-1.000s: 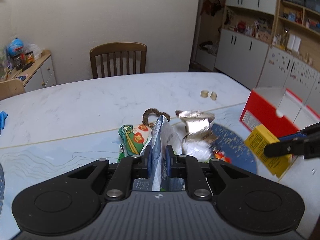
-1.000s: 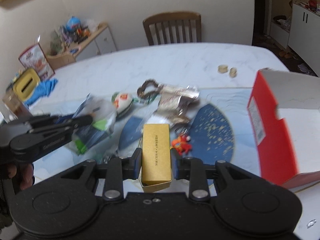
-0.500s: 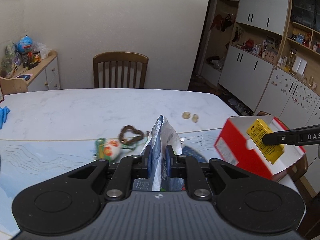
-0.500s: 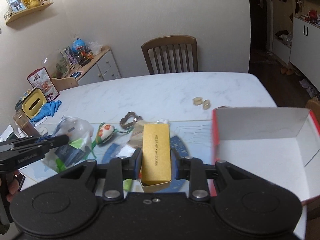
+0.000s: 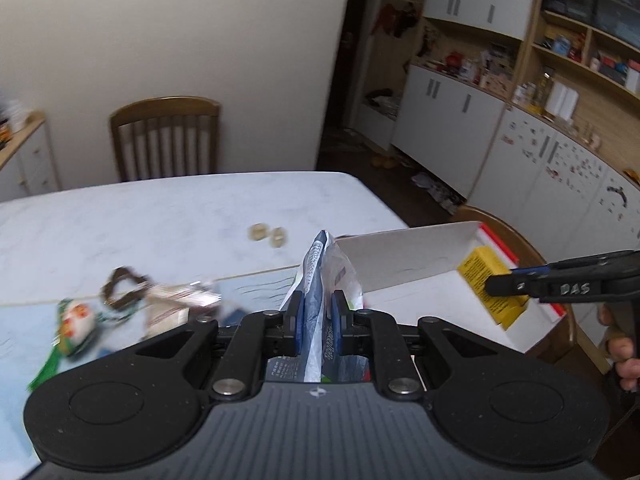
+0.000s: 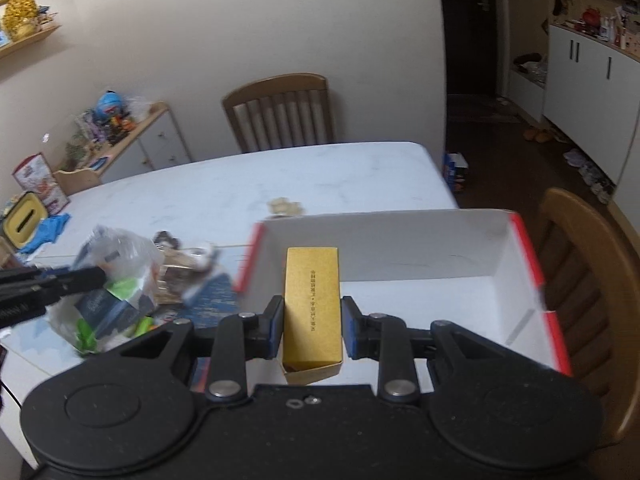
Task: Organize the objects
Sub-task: 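Carry the clear bag and yellow box into the shoebox with both grippers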
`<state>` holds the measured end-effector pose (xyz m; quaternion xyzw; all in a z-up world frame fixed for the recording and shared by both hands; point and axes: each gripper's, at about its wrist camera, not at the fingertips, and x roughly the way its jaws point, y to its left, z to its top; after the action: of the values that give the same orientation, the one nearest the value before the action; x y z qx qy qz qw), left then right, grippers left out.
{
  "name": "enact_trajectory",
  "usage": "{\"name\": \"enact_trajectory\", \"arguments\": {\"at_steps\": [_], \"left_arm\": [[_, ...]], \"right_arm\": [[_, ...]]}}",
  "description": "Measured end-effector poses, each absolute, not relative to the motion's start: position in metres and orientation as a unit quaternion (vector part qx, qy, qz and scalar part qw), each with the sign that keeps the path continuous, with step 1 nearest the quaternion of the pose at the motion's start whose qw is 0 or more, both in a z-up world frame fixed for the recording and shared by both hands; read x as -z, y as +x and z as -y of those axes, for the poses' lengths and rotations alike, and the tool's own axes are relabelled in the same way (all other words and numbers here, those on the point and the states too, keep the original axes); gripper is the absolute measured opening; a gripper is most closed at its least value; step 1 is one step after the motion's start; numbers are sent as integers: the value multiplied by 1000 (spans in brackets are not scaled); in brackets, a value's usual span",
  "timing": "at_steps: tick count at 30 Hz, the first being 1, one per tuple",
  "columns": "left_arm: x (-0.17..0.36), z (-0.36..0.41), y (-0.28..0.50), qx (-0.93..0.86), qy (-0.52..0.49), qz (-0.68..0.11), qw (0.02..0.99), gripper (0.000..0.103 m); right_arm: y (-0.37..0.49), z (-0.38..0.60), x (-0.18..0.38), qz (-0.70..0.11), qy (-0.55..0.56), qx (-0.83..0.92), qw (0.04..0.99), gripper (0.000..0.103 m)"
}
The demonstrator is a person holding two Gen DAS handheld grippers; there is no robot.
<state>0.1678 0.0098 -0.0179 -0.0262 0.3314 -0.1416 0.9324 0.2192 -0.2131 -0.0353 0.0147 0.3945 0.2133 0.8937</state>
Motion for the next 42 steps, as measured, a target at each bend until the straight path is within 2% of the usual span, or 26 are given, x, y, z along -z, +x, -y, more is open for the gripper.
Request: {"name": "enact_trajectory", "arguments": {"at_steps": [9, 18, 25, 35, 42], "left_arm": [[34, 79, 210, 183, 23, -363, 913, 13], [79, 140, 245, 208, 85, -413, 882, 14], [110, 154, 259, 214, 109, -451, 860, 13], [118, 157, 263, 207, 110, -466, 853, 13], [113, 151, 261, 201, 89, -468, 856, 14]], "right_arm": [[239, 265, 65, -411, 15, -183, 893, 28], [251, 271, 102, -440, -16, -184, 879, 28], [262, 266, 123, -468, -49, -198, 860, 28], [272, 263, 143, -511, -59, -205, 833, 29], [275, 265, 137, -508, -54, -210, 833, 29]]}}
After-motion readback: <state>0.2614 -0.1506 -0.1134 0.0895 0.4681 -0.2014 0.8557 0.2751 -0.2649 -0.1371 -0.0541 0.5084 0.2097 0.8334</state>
